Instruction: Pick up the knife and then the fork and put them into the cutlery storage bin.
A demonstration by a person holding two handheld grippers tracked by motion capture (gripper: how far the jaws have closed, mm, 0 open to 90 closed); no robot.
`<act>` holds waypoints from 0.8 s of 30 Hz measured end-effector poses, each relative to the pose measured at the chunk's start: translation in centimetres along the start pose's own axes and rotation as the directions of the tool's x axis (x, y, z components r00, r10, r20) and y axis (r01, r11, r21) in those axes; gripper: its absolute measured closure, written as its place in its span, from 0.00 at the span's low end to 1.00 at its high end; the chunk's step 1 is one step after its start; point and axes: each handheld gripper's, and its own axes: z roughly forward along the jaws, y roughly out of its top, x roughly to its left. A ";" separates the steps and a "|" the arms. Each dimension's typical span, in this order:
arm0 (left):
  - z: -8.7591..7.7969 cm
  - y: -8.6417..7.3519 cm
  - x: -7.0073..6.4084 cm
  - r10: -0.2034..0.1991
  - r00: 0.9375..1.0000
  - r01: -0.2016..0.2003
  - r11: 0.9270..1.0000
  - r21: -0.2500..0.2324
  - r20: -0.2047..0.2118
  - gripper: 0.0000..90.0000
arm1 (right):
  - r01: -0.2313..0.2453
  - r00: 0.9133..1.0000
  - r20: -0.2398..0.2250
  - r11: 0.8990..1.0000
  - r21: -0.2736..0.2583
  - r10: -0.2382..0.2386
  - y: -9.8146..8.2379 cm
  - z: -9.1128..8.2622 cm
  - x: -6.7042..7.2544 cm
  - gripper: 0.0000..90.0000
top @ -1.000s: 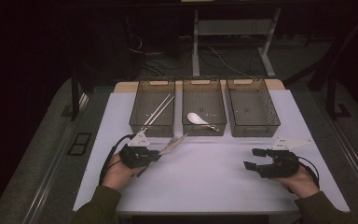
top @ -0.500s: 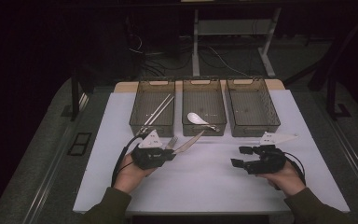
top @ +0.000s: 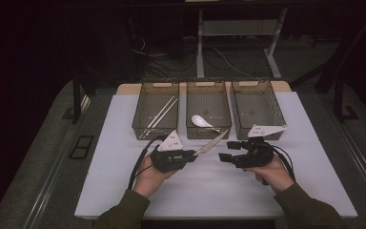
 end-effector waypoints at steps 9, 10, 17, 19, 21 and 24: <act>0.9 0.7 -0.7 0.012 1.000 -0.012 1.000 -0.024 -0.010 0.88 | -0.039 0.999 -0.026 0.999 -0.025 0.039 1.0 0.8 -0.3 0.42; 0.9 0.7 -0.7 0.017 1.000 -0.017 1.000 -0.023 -0.011 0.88 | -0.046 0.999 -0.031 0.999 -0.027 0.045 1.0 0.9 -0.3 0.44; 1.1 0.7 -0.8 0.020 1.000 -0.020 0.999 -0.030 -0.015 0.88 | -0.092 0.993 -0.073 0.995 -0.031 0.089 1.3 1.5 -0.3 0.57; 1.2 0.7 -0.8 0.021 1.000 -0.021 0.999 -0.028 -0.013 0.88 | -0.096 0.992 -0.084 0.995 -0.033 0.093 1.5 1.5 -0.2 0.60; 1.3 0.6 -0.9 0.021 1.000 -0.022 0.999 -0.029 -0.013 0.88 | -0.101 0.992 -0.084 0.994 -0.031 0.098 1.6 1.6 -0.1 0.64; 1.4 0.6 -0.9 0.025 0.999 -0.026 0.999 -0.030 -0.019 0.88 | -0.110 0.991 -0.085 0.993 -0.034 0.107 1.7 1.6 -0.2 0.68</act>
